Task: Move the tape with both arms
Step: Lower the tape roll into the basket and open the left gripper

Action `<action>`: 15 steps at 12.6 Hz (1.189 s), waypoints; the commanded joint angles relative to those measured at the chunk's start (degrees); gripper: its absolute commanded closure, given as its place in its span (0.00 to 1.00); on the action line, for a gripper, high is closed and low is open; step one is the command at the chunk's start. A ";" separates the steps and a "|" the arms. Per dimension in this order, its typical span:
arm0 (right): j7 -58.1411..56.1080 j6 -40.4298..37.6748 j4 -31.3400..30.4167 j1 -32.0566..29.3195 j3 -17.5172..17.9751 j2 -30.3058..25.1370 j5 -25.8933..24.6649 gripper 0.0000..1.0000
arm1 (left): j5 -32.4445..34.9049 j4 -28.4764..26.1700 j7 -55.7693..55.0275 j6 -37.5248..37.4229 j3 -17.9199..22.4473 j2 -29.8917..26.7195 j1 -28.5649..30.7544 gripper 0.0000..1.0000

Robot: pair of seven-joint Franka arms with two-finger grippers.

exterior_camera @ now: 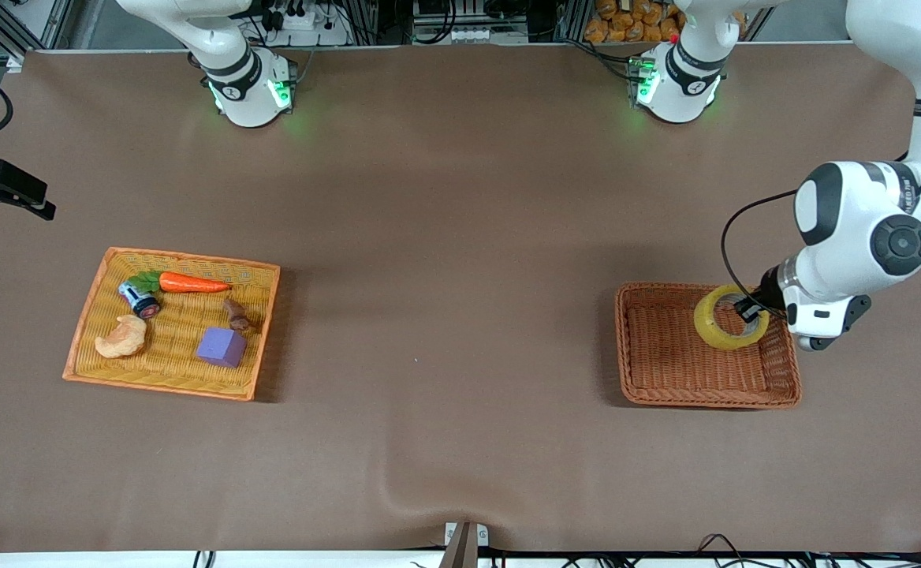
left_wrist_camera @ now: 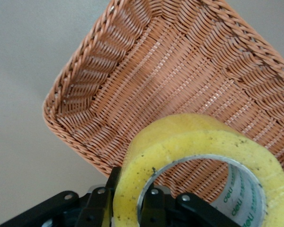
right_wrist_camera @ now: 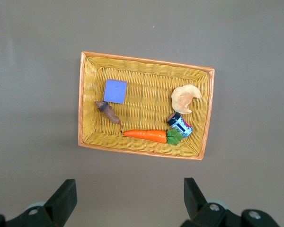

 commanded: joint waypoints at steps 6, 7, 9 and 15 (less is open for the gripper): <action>-0.57 -0.86 1.56 -1.18 0.57 0.88 0.06 0.00 | 3.31 -2.00 -2.25 14.36 -0.19 5.23 -1.56 1.00; -0.92 -0.86 1.56 -1.18 0.57 0.88 0.06 0.00 | 4.81 -1.03 -2.16 14.36 -0.19 6.82 -1.48 1.00; -0.84 -0.86 1.56 -1.18 0.57 0.88 0.06 0.00 | 5.70 -0.59 -2.16 14.36 -0.19 7.62 -1.48 1.00; -0.92 -0.77 1.56 -1.18 0.57 0.88 0.06 0.00 | 6.23 0.82 -1.02 14.28 -0.10 11.13 -0.78 1.00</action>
